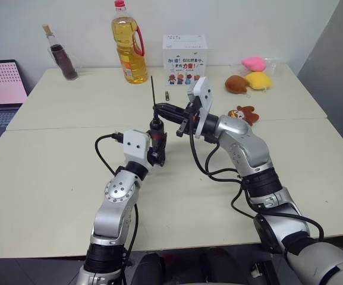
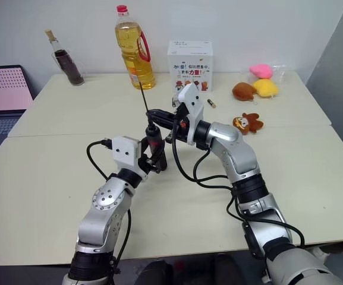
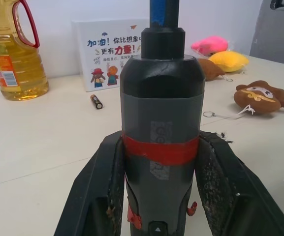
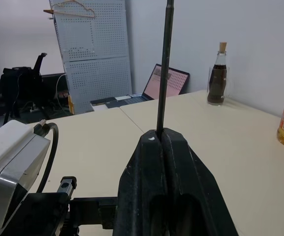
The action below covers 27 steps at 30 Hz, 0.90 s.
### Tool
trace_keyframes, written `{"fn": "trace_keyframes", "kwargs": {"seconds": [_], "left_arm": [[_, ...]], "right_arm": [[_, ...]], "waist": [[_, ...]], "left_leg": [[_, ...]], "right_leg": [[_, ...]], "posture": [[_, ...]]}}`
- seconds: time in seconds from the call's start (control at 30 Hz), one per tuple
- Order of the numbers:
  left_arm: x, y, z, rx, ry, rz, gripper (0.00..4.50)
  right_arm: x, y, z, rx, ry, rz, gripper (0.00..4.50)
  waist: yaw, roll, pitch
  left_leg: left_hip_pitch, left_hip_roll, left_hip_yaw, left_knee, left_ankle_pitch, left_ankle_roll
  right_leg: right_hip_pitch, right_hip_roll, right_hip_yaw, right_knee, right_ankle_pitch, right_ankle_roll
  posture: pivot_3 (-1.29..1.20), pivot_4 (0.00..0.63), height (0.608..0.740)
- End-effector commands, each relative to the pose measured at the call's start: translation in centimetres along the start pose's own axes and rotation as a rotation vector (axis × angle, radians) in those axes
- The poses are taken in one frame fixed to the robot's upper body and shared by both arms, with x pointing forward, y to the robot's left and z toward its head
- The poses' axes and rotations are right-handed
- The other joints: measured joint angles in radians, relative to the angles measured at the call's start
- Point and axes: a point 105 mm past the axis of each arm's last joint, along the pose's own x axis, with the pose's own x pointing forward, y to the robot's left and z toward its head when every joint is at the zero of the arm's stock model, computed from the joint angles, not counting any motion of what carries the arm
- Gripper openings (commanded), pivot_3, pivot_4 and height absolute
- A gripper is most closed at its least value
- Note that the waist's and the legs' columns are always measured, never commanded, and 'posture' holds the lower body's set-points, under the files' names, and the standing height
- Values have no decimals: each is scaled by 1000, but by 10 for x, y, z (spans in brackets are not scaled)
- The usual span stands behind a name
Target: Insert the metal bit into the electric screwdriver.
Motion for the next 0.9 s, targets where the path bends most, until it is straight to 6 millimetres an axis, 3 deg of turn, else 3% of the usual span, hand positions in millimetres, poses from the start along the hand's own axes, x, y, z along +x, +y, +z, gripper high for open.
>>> {"fn": "trace_keyframes", "kwargs": {"seconds": [0.03, 0.37, 0.47, 0.53, 0.6, 0.7, 0.8, 0.9], "left_arm": [[0, 1, 11, 17, -42, -6, 1667], [3, 9, 16, 36, -44, -34, 1667], [19, 15, 39, 66, -67, -129, 1667], [34, 26, 66, 149, -76, -227, 1667], [45, 38, 88, 265, -47, -328, 1667], [52, 54, 95, 436, 81, -455, 1667], [46, 60, 77, 635, 315, -662, 1667], [44, 64, 54, 696, 448, -759, 1667]], "right_arm": [[-4, 1, 0, 22, 14, 10, 809], [-61, -12, 46, -5, -42, -82, 3231], [-101, -13, 57, -32, -40, -164, 3863], [-117, -11, 49, -106, 21, -243, 4316], [-129, -9, 42, -115, 44, -305, 4441], [-141, 4, 27, -123, 105, -318, 4441], [-160, 20, 6, -129, 184, -330, 4441], [-170, 29, -5, -139, 225, -349, 4441]], "waist": [[0, 0, 0], [-2, 0, 1], [3, -1, 2], [20, -2, 5], [24, -4, 7], [18, -5, 10], [17, -4, 10], [12, -4, 12]], "left_leg": [[0, 0, 0, 0, 0, 0], [-2, 0, 0, 0, 0, 0], [-3, -1, -2, 0, 0, 0], [-7, -3, -4, 1, 0, 0], [-10, -2, -4, 2, 0, 0], [-11, -2, -3, 1, 0, 0], [-10, -4, -1, 0, 0, 0], [-11, -5, 0, -1, 0, 0]], "right_leg": [[0, 0, 0, 0, 0, 0], [-1, -1, 0, -1, 0, 0], [-1, 1, -3, -1, 0, 0], [-2, 2, -8, 0, -1, -1], [-4, 4, -9, 0, 0, -2], [-5, 5, -10, -1, 0, -2], [-5, 3, -8, -3, -2, 2], [-6, 2, -7, -5, -3, 2]], "posture": [[0, 150, 740], [0, 150, 740], [0, 150, 740], [0, 150, 740], [0, 150, 740], [0, 150, 740], [0, 150, 740], [0, 150, 740]]}}
